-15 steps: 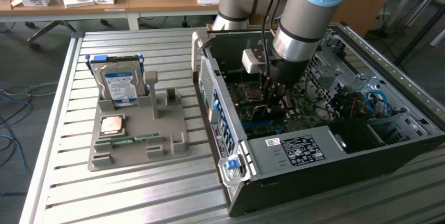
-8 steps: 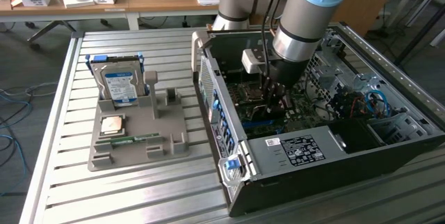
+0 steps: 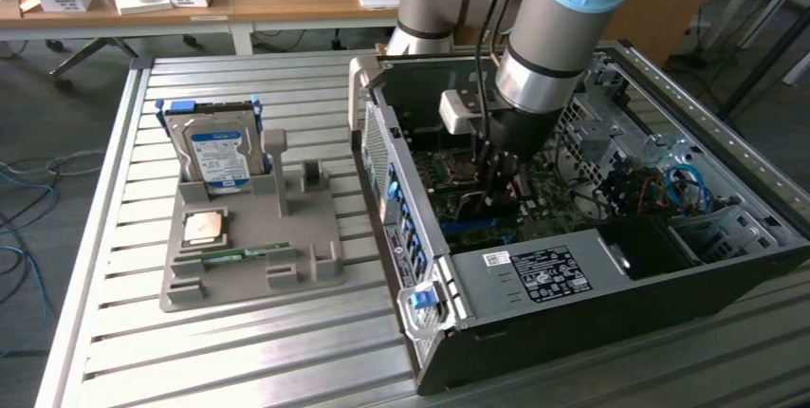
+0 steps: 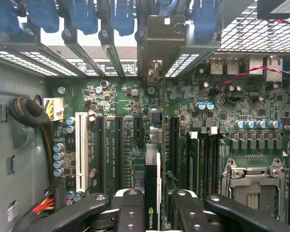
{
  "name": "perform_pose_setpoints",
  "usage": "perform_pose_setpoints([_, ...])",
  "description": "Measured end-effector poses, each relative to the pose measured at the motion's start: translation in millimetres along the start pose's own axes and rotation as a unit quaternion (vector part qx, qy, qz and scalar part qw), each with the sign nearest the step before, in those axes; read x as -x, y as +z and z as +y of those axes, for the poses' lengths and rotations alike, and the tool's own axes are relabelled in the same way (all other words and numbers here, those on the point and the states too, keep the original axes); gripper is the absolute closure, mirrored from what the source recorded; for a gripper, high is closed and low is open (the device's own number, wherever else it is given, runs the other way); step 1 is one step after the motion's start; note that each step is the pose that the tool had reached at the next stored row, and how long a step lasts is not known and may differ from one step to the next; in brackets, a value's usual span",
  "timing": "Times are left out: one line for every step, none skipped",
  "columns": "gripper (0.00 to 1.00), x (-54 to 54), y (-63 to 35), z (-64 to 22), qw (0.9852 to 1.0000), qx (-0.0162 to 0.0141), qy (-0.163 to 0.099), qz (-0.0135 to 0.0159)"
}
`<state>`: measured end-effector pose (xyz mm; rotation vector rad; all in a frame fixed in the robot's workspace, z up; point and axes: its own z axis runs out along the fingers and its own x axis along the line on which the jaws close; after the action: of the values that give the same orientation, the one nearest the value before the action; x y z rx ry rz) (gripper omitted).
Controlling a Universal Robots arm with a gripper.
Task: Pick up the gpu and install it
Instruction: 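Insert the gpu into the slot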
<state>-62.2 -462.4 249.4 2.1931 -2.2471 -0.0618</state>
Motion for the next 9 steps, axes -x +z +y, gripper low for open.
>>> perform_pose_setpoints([0.73,0.0,0.2,0.1,1.0000,0.0000,0.000,0.0001])
perform_pose_setpoints([0.73,-0.1,0.3,0.1,1.0000,0.0000,0.000,0.0001])
perform_pose_setpoints([0.73,0.0,0.3,0.1,1.0000,0.0000,0.000,0.0001])
perform_pose_setpoints([0.73,0.0,0.4,0.1,1.0000,0.0000,0.000,0.0000])
perform_pose_setpoints([0.73,0.0,0.5,0.1,1.0000,0.0000,0.000,0.0000])
perform_pose_setpoints([0.73,0.0,0.5,0.2,1.0000,0.0000,0.000,0.0000])
perform_pose_setpoints([0.73,0.0,0.4,0.2,1.0000,0.0000,0.000,0.0000])
perform_pose_setpoints([0.73,0.0,0.5,0.1,1.0000,0.0000,0.000,0.0000])
perform_pose_setpoints([0.73,0.0,0.5,0.2,1.0000,0.0000,0.000,0.0000])
